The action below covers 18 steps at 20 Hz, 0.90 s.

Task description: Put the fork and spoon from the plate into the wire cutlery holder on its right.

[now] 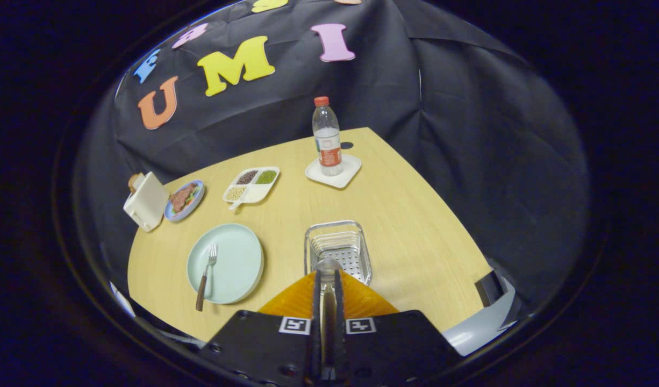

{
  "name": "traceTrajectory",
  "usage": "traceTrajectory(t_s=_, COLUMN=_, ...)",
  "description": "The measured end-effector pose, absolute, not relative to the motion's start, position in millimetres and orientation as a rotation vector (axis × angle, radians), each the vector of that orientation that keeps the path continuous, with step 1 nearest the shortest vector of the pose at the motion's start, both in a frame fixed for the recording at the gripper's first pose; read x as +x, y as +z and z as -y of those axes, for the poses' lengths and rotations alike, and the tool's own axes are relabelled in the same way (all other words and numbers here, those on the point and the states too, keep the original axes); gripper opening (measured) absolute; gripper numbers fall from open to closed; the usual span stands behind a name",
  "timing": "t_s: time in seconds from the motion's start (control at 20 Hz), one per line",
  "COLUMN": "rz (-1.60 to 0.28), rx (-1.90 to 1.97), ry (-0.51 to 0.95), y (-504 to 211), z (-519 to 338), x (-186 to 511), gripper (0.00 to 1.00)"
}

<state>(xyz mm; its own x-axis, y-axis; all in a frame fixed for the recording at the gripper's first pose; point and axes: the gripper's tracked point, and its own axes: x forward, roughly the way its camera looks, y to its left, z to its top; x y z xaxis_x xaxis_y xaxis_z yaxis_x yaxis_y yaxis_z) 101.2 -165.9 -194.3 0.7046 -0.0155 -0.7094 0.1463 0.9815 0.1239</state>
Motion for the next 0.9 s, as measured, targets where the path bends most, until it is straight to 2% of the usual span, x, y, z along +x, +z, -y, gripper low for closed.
traceTrajectory(t_s=0.1, rz=-0.724, rx=0.183, ry=-0.095, y=-177, z=169, x=107, gripper=0.49)
traceTrajectory(t_s=0.15, rz=-0.691, rx=0.190, ry=-0.088, y=-172, z=168, x=109, gripper=0.62)
traceTrajectory(t_s=0.25, rz=-0.620, rx=0.198, ry=-0.087, y=-155, z=167, x=112, gripper=0.80)
traceTrajectory(t_s=0.3, rz=-0.586, rx=0.193, ry=-0.087, y=-146, z=165, x=113, gripper=0.82)
traceTrajectory(t_s=0.45, rz=-0.485, rx=0.157, ry=-0.081, y=-120, z=153, x=111, gripper=0.96)
traceTrajectory(t_s=0.5, rz=-0.451, rx=0.141, ry=-0.087, y=-113, z=148, x=110, gripper=0.98)
traceTrajectory(t_s=0.7, rz=-0.291, rx=0.060, ry=-0.077, y=-80, z=111, x=103, gripper=0.97)
traceTrajectory(t_s=0.9, rz=-0.232, rx=0.014, ry=-0.085, y=-74, z=75, x=99, gripper=0.96)
